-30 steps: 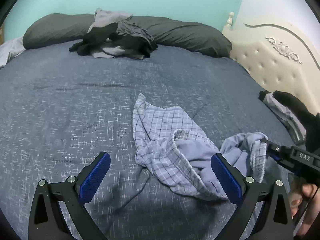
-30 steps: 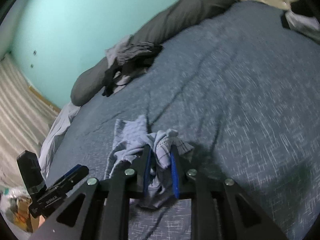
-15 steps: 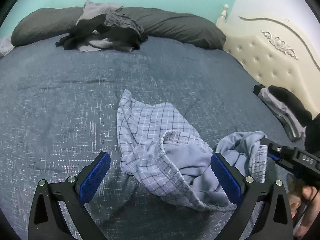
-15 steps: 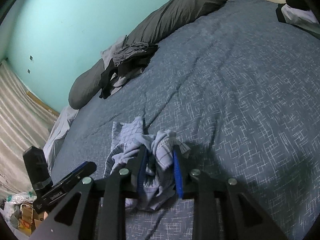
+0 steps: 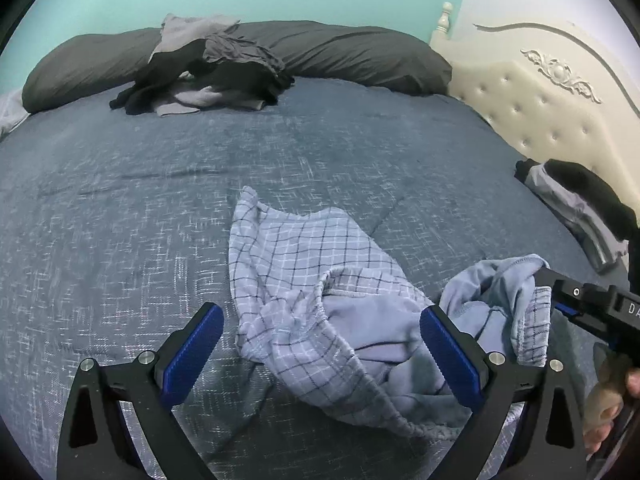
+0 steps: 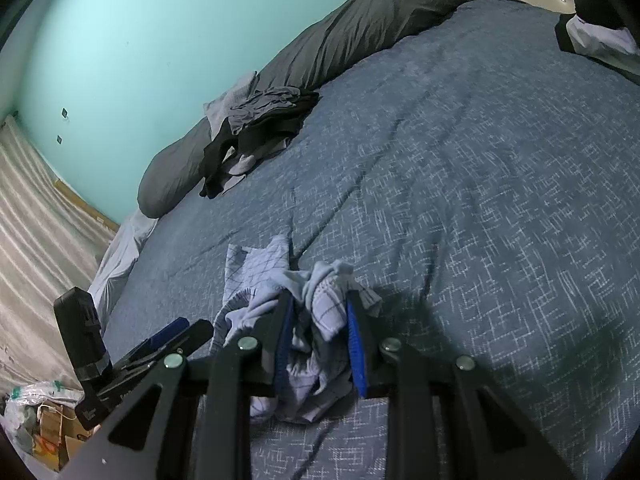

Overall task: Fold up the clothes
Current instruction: 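Close the left gripper on the plaid shorts' leg hem while the right gripper holds the waistband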

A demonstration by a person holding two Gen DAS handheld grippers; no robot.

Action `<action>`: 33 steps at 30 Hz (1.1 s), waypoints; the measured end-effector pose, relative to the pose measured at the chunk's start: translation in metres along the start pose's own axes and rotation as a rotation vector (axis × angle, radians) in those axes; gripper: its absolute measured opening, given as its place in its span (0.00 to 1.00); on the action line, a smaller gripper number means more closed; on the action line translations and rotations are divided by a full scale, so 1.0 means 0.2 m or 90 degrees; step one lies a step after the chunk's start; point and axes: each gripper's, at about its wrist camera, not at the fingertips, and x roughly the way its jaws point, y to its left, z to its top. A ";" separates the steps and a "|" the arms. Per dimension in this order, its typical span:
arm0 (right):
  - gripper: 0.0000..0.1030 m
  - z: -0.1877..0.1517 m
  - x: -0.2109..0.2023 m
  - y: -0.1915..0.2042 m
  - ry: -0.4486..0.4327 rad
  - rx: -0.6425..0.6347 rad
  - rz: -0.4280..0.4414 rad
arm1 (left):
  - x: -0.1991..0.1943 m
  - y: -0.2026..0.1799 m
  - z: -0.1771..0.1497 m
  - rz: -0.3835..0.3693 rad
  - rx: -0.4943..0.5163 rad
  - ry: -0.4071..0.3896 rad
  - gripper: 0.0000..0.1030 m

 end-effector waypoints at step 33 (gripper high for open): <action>0.32 0.02 -0.01 -0.05 -0.002 0.007 -0.028 | 0.05 0.10 0.01 -0.041 -0.043 0.046 0.04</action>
